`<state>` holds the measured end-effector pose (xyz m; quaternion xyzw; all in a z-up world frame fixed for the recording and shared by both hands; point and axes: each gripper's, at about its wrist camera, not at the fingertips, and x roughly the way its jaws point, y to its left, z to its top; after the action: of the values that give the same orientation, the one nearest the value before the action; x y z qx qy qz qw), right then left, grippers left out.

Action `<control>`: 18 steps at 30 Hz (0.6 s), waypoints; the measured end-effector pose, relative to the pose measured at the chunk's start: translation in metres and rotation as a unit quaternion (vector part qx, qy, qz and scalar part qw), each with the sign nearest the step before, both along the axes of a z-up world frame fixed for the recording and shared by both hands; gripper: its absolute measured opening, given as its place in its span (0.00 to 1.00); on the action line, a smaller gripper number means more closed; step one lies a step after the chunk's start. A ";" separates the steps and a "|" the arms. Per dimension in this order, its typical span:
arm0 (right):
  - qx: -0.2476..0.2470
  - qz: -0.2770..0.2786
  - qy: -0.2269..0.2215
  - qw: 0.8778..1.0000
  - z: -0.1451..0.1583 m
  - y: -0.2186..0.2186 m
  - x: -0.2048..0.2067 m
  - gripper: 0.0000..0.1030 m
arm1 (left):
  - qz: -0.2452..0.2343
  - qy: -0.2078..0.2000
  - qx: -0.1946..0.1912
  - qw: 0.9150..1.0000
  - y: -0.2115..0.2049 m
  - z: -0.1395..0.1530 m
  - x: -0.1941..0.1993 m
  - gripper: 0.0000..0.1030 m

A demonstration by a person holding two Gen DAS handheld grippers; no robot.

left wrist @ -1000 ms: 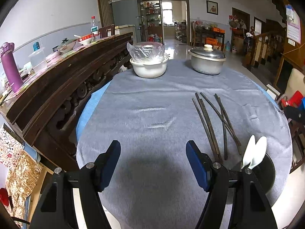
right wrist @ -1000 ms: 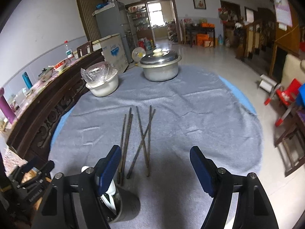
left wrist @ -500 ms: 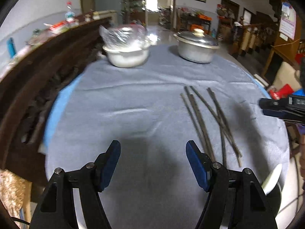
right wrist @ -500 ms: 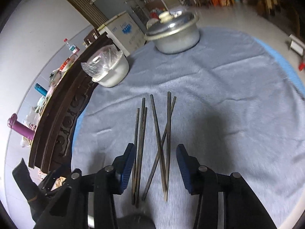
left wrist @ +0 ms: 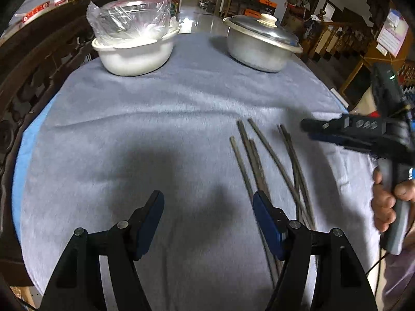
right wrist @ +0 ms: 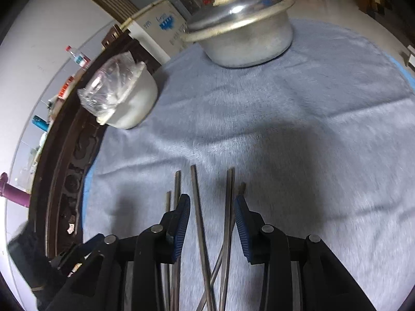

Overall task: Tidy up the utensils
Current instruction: 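Lower the right tool onto the dark chopsticks and close on them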

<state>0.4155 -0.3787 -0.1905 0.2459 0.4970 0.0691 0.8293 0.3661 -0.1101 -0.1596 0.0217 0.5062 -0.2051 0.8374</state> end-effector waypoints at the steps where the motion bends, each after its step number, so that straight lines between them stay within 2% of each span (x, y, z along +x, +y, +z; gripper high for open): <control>1: -0.007 0.002 0.008 1.000 -0.004 0.001 0.007 0.35 | 0.000 0.004 -0.001 1.000 -0.002 0.000 0.007 0.70; 6: -0.023 0.002 0.034 0.999 -0.019 0.005 0.027 0.29 | 0.007 0.027 -0.002 1.000 -0.006 -0.008 0.035 0.70; 10: -0.044 0.010 0.046 0.998 -0.024 0.013 0.039 0.23 | -0.003 0.031 -0.011 0.999 -0.015 -0.007 0.053 0.59; 14: -0.074 0.020 0.060 0.995 -0.030 0.021 0.044 0.10 | -0.010 0.068 -0.027 0.997 -0.029 -0.017 0.074 0.55; 18: -0.056 0.012 0.053 0.997 -0.032 0.011 0.041 0.08 | -0.005 0.097 -0.030 0.995 -0.040 -0.031 0.081 0.51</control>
<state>0.4565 -0.3680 -0.2223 0.1966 0.5465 0.0379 0.8131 0.4468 -0.1499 -0.1908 -0.0209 0.5784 -0.2258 0.7836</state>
